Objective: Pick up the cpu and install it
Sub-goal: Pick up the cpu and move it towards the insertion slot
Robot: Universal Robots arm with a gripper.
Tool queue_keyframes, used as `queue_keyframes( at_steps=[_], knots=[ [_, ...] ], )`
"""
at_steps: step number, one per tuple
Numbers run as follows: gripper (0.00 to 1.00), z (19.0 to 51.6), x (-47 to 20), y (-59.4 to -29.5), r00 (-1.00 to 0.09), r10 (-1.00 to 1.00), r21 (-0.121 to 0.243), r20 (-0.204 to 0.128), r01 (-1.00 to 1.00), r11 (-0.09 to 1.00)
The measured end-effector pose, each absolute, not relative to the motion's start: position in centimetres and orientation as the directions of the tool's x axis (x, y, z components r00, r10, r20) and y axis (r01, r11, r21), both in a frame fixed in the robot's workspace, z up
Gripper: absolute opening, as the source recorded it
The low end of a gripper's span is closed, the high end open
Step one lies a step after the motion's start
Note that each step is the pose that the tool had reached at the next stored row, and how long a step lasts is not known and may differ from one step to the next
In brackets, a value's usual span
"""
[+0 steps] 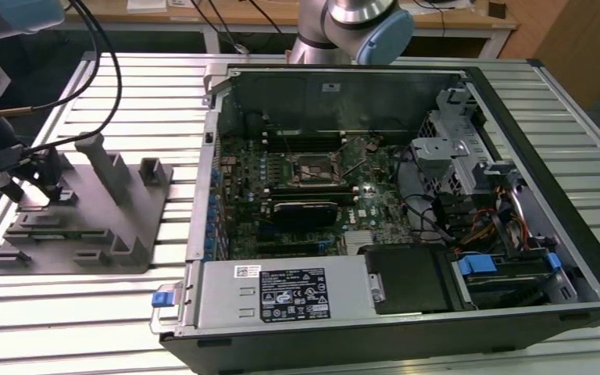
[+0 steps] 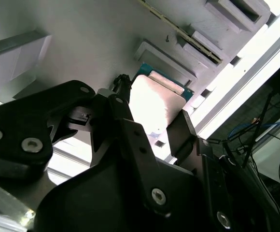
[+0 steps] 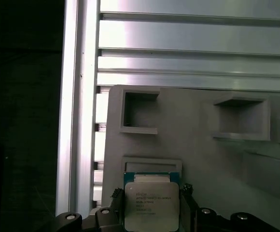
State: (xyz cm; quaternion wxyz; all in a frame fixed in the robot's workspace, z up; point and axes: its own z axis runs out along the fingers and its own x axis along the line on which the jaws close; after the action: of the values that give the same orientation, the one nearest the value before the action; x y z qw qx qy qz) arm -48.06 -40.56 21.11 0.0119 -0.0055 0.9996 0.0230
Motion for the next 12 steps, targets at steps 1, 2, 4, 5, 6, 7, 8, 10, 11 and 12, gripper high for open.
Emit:
queue_keyframes(
  at_steps=[1,2,4,5,6,7,8,10,11,12],
  knots=[
    [0.55,21.21,-48.06,-40.56,-1.000,-0.010,0.046,-0.024,-0.012,0.999],
    [0.55,21.30,-48.06,-40.57,-1.000,-0.010,0.046,-0.024,-0.012,0.999],
    [0.55,21.46,-48.06,-40.57,-1.000,-0.010,0.046,-0.024,-0.012,0.999],
    [0.55,21.53,-48.06,-40.57,-1.000,-0.010,0.046,-0.024,-0.012,0.999],
    [0.55,21.59,-48.06,-40.56,-1.000,-0.010,0.046,-0.024,-0.012,0.999],
    [0.55,21.66,-48.06,-40.56,-1.000,-0.010,0.046,-0.024,-0.012,0.999],
    [0.55,21.72,-48.06,-40.56,-1.000,-0.010,0.046,-0.024,-0.012,0.999],
    [0.55,21.85,-48.06,-40.56,-1.000,-0.010,0.046,-0.024,-0.012,0.999],
    [0.55,21.92,-48.06,-40.56,-1.000,-0.010,0.046,-0.024,-0.011,0.999],
    [0.55,21.98,-48.06,-40.56,-1.000,-0.010,0.046,-0.024,-0.011,0.999]
  ],
)
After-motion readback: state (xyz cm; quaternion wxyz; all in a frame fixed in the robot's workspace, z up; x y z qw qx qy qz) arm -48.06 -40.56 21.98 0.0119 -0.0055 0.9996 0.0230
